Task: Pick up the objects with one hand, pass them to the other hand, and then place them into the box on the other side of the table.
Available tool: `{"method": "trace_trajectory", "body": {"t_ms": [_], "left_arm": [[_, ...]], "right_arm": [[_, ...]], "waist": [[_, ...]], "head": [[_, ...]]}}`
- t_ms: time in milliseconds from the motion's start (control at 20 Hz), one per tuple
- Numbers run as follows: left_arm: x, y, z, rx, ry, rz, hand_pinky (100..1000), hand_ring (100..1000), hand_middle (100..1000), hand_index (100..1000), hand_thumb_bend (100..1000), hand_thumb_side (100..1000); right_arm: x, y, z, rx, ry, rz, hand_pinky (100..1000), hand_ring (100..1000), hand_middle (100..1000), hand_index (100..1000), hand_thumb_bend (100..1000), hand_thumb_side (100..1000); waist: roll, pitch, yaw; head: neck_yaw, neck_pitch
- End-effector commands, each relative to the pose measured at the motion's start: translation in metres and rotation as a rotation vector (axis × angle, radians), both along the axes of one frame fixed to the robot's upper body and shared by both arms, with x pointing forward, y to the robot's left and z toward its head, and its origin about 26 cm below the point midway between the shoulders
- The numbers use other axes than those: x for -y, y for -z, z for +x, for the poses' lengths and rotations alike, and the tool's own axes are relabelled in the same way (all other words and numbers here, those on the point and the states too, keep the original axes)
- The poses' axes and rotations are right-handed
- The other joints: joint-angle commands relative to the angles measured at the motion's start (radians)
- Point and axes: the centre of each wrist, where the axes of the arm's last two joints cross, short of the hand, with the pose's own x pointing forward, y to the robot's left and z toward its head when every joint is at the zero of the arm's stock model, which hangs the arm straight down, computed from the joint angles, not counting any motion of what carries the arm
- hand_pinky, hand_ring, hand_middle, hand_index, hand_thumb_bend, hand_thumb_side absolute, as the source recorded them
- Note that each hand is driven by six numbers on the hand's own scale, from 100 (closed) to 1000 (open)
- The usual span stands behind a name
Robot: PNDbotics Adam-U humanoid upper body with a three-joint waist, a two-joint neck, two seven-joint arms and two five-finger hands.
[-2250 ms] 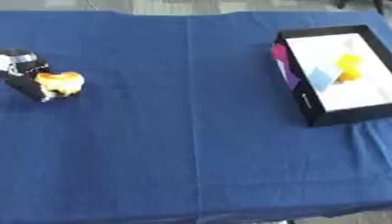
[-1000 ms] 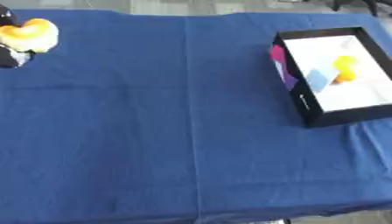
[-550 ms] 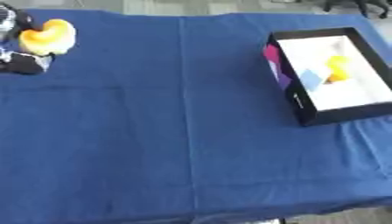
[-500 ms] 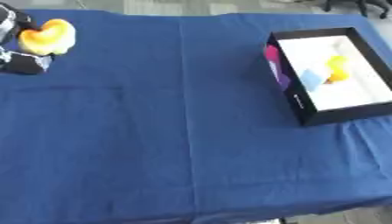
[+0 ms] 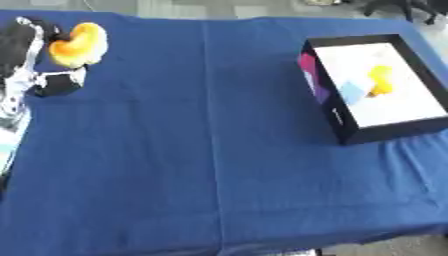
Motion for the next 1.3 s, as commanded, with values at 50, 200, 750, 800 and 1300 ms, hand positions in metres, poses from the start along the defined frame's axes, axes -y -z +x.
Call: {"method": "trace_trajectory", "body": {"t_ms": [50,200,750,800,1300], "left_arm": [[0.013,-0.001,-0.002,0.064,0.032,-0.053,665,543,455,523,100,100],[0.022,0.008,-0.003,0.083,0.053,-0.086,665,541,455,523,100,100],[0.050,0.026,-0.008,0.121,0.128,-0.155,665,537,452,521,100,100],[0.053,0.028,-0.009,0.125,0.139,-0.164,665,537,452,521,100,100],[0.075,0.038,-0.014,0.166,0.196,-0.232,667,536,451,521,100,100]], "right_arm": [[-0.009,-0.011,0.006,0.014,-0.028,-0.052,843,1000,1000,1000,100,372],[-0.018,-0.009,0.013,0.003,-0.047,-0.083,844,1000,1000,1000,100,349],[-0.048,0.005,0.038,-0.036,-0.108,-0.199,845,1000,1000,1000,100,258],[-0.051,0.006,0.040,-0.040,-0.114,-0.211,845,1000,1000,1000,100,252],[-0.072,0.021,0.057,-0.079,-0.159,-0.318,845,1000,1000,1000,100,212]], "waist": [[-0.013,-0.040,0.002],[-0.017,-0.040,0.004],[-0.030,-0.037,0.016],[-0.032,-0.036,0.017],[-0.042,-0.026,0.017]], "head": [[-0.009,-0.002],[-0.016,-0.002],[-0.056,-0.002],[-0.058,-0.002],[-0.065,-0.002]]}}
